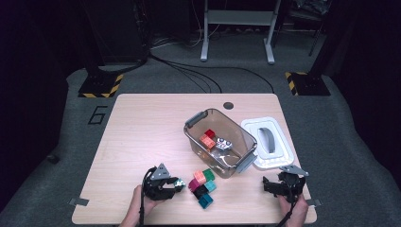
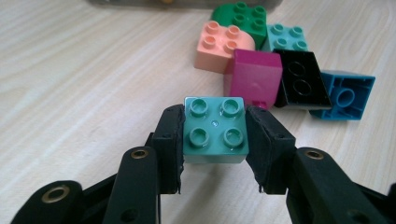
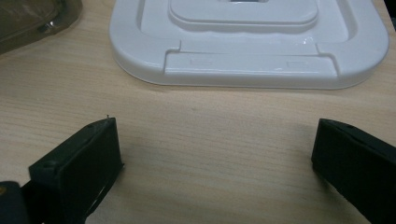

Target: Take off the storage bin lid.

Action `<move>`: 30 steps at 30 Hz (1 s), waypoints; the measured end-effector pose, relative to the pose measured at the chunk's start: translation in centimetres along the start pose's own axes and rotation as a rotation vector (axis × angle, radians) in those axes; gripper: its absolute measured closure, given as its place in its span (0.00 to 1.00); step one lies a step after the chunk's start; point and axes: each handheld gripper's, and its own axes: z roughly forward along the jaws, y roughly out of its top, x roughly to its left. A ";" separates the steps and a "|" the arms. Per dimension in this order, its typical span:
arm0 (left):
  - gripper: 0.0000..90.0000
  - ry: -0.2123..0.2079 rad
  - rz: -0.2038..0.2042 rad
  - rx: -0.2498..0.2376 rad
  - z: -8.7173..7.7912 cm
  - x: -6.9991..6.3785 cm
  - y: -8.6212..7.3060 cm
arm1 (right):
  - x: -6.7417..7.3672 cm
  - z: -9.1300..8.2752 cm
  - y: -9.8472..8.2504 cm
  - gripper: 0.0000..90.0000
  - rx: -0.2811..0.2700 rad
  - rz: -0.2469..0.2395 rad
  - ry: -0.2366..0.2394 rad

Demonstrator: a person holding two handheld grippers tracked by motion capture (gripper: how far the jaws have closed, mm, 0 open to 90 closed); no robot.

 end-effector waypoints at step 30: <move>0.66 0.074 -0.030 -0.043 -3.5 5.8 5.1 | -0.1 0.0 0.0 0.00 0.002 0.004 -0.005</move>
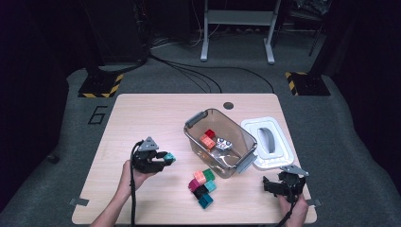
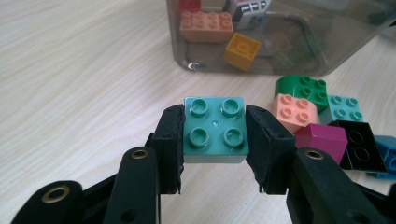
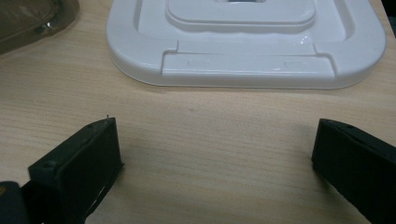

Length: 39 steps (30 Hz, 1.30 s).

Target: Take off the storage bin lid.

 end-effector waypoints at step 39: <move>0.66 0.047 0.027 -0.045 -1.9 4.3 7.6 | 0.0 0.0 0.0 0.00 0.000 0.006 -0.006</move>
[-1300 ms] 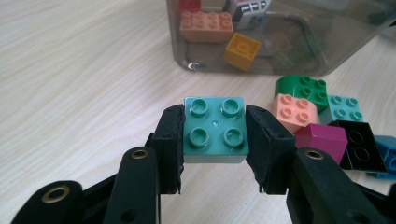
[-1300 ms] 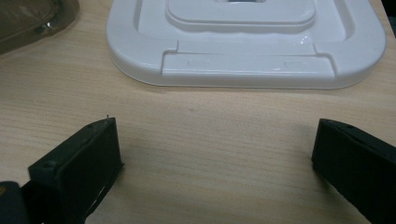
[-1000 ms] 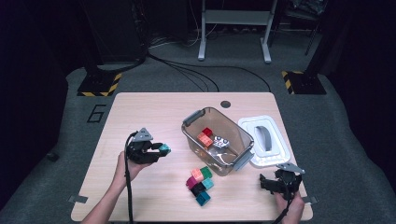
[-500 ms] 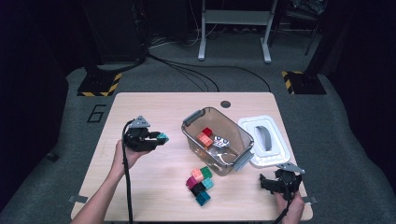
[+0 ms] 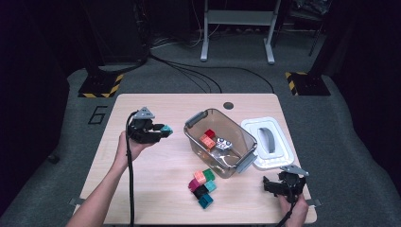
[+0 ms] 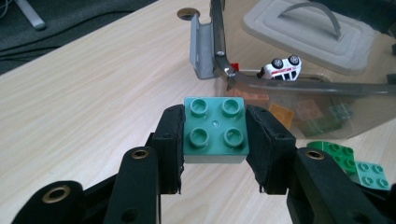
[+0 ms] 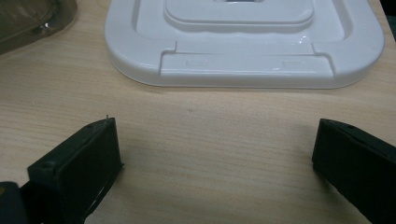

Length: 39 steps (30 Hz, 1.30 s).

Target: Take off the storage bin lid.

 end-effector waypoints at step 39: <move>0.65 -0.071 0.113 0.078 6.5 -3.6 6.0 | 0.0 0.0 0.0 0.00 0.000 0.000 0.000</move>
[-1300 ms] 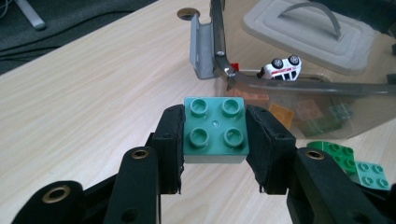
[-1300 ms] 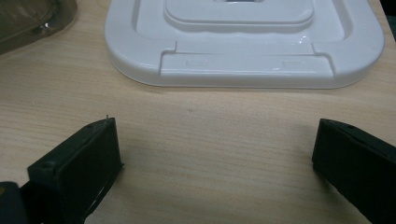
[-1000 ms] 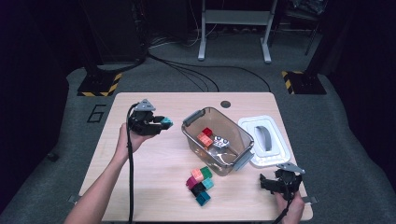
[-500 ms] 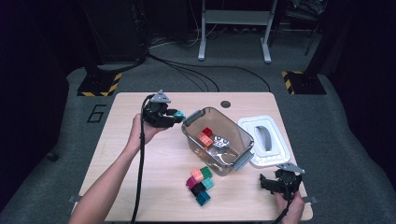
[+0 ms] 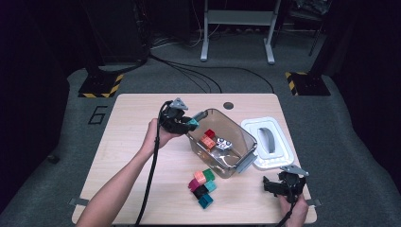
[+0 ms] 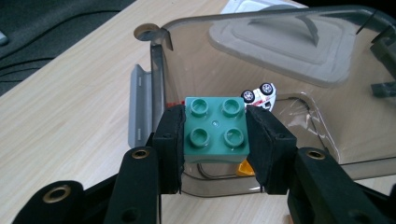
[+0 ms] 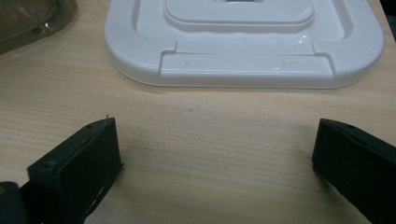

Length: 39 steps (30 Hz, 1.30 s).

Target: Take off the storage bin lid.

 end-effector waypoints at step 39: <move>0.19 0.021 0.004 0.039 -3.2 -2.3 -3.9 | 0.0 0.0 0.0 0.00 0.000 0.000 0.000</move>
